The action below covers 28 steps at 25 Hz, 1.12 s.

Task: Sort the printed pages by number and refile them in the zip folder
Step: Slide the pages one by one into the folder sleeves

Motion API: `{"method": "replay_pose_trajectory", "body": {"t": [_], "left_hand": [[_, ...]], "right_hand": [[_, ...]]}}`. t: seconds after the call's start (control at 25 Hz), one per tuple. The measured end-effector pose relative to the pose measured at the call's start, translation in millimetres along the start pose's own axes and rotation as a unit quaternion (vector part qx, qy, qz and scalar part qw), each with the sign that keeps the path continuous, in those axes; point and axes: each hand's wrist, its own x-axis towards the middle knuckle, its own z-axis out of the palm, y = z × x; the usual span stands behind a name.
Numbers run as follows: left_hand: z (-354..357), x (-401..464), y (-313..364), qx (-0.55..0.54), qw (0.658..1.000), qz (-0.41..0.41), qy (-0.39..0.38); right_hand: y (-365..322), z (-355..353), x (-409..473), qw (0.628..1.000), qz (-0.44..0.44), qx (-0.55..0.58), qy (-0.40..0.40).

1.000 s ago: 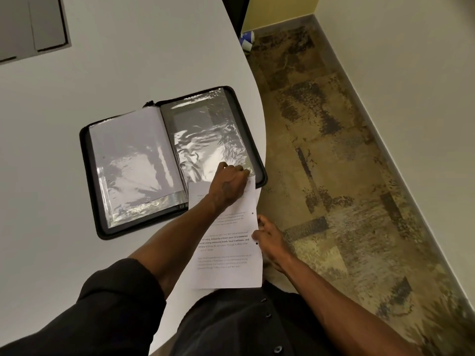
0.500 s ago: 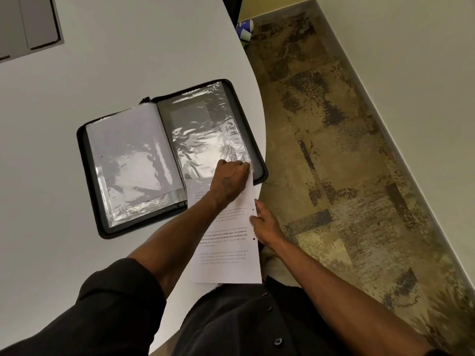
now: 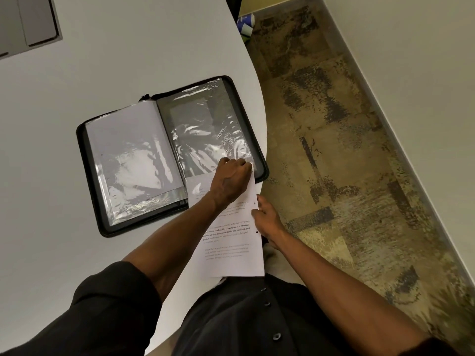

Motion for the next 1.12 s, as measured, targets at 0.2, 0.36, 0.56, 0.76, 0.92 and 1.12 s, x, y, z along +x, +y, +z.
{"method": "replay_pose_trajectory", "body": {"t": [0.2, 0.36, 0.56, 0.76, 0.92, 1.12], "left_hand": [[9, -42, -7, -0.121, 0.987, -0.086, 0.055], [24, -126, -14, -0.151, 0.954, -0.228, 0.122], [35, -213, -8, -0.164, 0.920, -0.352, 0.062], [33, -232, -13, -0.205, 0.926, -0.317, 0.004], [42, -224, -25, -0.041, 0.986, -0.149, -0.065], [47, -215, -24, -0.023, 0.984, -0.153, -0.091]], "right_hand": [[-22, -11, 20, 0.995, 0.031, 0.078, 0.046], [-4, -22, 20, 0.999, 0.018, 0.008, 0.040], [23, -25, 5, 0.996, 0.024, -0.068, 0.056], [-2, -19, 23, 0.996, 0.009, -0.059, 0.074], [-22, -12, 30, 0.995, 0.001, -0.062, 0.080], [1, -17, 4, 0.987, 0.055, -0.136, 0.069]]}}
